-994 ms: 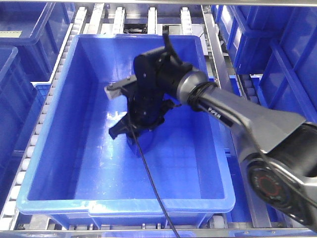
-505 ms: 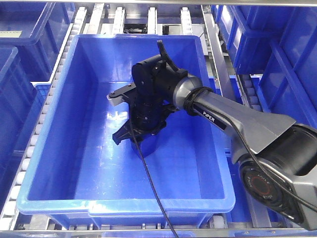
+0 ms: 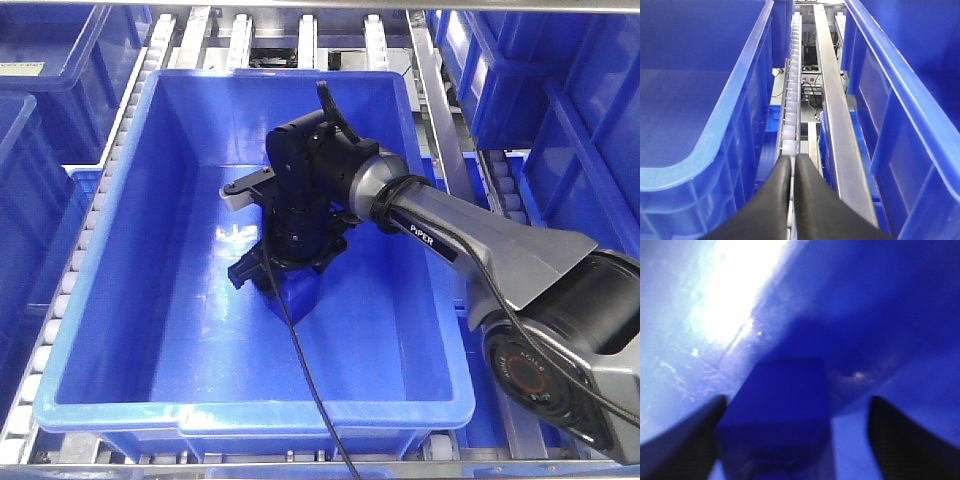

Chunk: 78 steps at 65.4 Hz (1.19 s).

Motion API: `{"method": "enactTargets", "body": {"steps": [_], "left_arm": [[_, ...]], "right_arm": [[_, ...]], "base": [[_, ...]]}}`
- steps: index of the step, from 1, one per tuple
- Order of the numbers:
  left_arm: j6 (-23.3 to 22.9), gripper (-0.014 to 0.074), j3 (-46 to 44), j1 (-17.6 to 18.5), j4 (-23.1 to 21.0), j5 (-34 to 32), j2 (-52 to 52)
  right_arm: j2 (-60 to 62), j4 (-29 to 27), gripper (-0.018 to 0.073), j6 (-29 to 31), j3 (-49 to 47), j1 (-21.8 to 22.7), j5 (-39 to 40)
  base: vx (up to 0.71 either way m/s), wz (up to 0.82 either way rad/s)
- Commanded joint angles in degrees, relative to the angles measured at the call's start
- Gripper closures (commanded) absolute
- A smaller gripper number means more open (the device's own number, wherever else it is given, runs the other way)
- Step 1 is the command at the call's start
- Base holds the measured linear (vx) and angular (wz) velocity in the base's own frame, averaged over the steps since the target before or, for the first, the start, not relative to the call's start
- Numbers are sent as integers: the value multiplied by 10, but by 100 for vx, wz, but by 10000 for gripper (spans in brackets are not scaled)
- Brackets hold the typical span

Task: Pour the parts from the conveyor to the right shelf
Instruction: 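Lower the right gripper with the block into the bin, then open the right gripper to release the block into the bin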

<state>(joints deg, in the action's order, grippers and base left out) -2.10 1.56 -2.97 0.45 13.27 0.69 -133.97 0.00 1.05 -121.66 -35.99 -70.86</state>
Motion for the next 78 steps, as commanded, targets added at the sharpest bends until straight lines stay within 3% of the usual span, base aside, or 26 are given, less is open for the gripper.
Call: {"method": "enactTargets", "body": {"steps": [1, 40, 45, 49, 58, 78], "left_arm": [[-5, 603, -11, 4, -5, -43, 7], [-5, 603, -11, 4, -5, -43, 7], [-5, 603, -11, 4, -5, -43, 7], [-5, 603, -11, 4, -5, -43, 7], [-5, 603, -11, 4, -5, -43, 7], [-5, 603, -11, 4, -5, -43, 7]], "right_arm": [[40, 15, -85, -3, -17, 1, 10], [134, 46, 68, -11, 3, 1, 119], [148, 50, 145, -11, 32, 1, 144], [163, 53, 257, -7, 64, 1, 167], [210, 53, 579, -7, 155, 1, 235], [372, 53, 568, -7, 413, 2, 469]], "base": [[0, 0], [0, 0], [0, 0], [0, 0], [0, 0], [0, 0]]}}
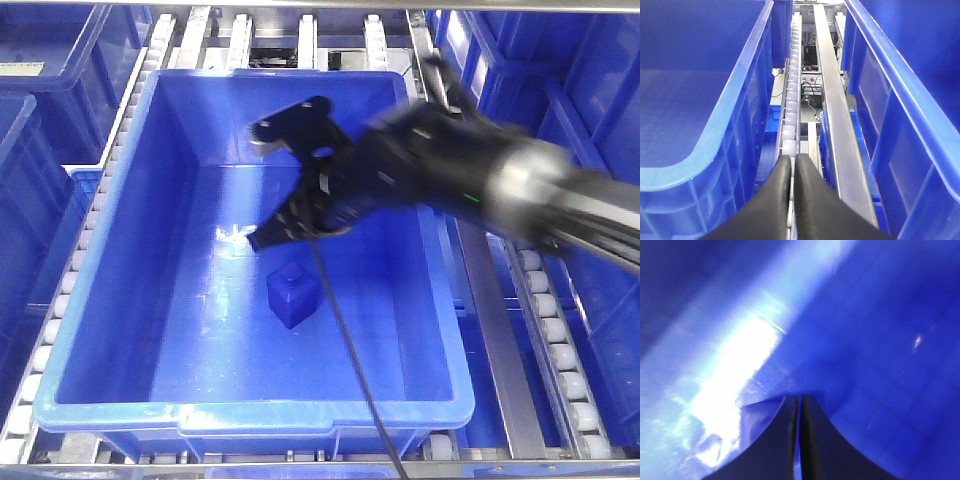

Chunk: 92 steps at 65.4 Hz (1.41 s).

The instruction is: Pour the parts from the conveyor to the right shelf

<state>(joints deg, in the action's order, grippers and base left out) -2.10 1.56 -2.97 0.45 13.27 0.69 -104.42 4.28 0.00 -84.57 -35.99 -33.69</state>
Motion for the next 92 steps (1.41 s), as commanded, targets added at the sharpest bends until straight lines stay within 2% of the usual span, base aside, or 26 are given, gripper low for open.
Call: {"method": "enactTargets", "body": {"steps": [1, 21, 39, 53, 69, 83, 92], "left_arm": [[-5, 603, -11, 4, -5, -43, 7], [-5, 603, -11, 4, -5, -43, 7], [-5, 603, -11, 4, -5, -43, 7], [-5, 603, -11, 4, -5, -43, 7], [-5, 603, -11, 4, -5, -43, 7], [-5, 603, -11, 4, -5, -43, 7], [-5, 603, -11, 4, -5, -43, 7]], "right_arm": [[85, 10, 568, 3, 54, 2, 107], [276, 10, 568, 3, 302, 2, 301], [441, 6, 568, 3, 492, 2, 415], [554, 4, 568, 3, 567, 2, 417], [628, 3, 568, 3, 650, 2, 432], [713, -25, 568, 3, 745, 1, 460], [788, -27, 568, 3, 788, 24, 453]], "base": [[0, 0], [0, 0], [0, 0], [0, 0], [0, 0], [0, 0], [0, 0]]}}
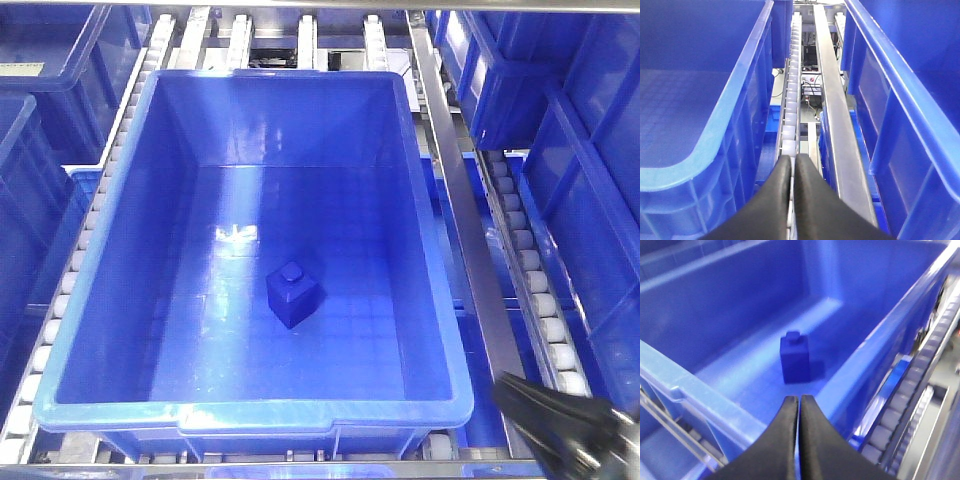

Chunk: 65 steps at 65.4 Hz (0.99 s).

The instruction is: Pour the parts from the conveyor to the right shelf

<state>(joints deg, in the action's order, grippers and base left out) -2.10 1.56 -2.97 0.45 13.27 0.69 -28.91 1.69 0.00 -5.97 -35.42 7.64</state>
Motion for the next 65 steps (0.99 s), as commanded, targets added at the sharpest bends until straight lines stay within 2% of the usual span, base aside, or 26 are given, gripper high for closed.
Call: {"method": "enactTargets", "body": {"steps": [1, 15, 32, 37, 46, 53, 65], "left_arm": [[-5, 603, -11, 4, -5, -43, 7], [-5, 603, -11, 4, -5, -43, 7], [-5, 603, -11, 4, -5, -43, 7], [-5, 603, -11, 4, -5, -43, 7], [-5, 603, -11, 4, -5, -43, 7], [-5, 603, -11, 4, -5, -43, 7], [-5, 603, -11, 4, -5, -43, 7]], "right_arm": [[39, -1, 568, 3, 6, 24, 37], [124, 1, 568, 3, 44, 141, 23], [192, 1, 568, 3, 81, 327, 18], [215, 4, 568, 3, 81, 365, -8], [265, 6, 568, 3, 81, 390, -45], [304, 6, 568, 3, 81, 390, -86], [303, 6, 568, 3, 81, 371, -99]], "base": [[0, 0], [0, 0], [0, 0], [0, 0], [0, 0], [0, 0], [0, 0]]}}
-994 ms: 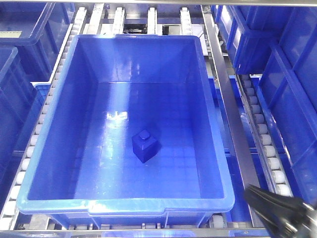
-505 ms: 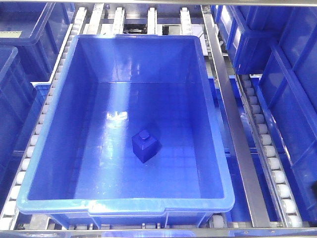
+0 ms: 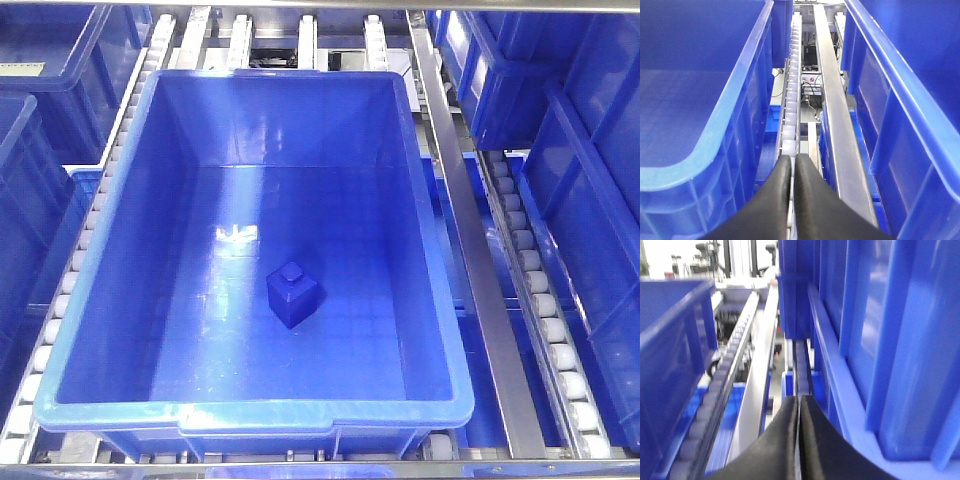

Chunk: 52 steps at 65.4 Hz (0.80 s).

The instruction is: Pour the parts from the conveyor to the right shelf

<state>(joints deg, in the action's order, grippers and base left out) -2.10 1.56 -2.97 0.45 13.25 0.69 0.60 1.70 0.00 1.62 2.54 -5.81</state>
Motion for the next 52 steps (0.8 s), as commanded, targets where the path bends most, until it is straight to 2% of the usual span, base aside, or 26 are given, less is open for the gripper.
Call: {"method": "enactTargets", "body": {"steps": [1, 52], "left_arm": [[-5, 603, -11, 4, -5, -42, 7], [-5, 603, -11, 4, -5, -42, 7]], "right_arm": [[8, 6, 568, 3, 5, -11, 36], [7, 3, 568, 3, 5, -18, 34]], "base": [[0, 0], [0, 0]]}}
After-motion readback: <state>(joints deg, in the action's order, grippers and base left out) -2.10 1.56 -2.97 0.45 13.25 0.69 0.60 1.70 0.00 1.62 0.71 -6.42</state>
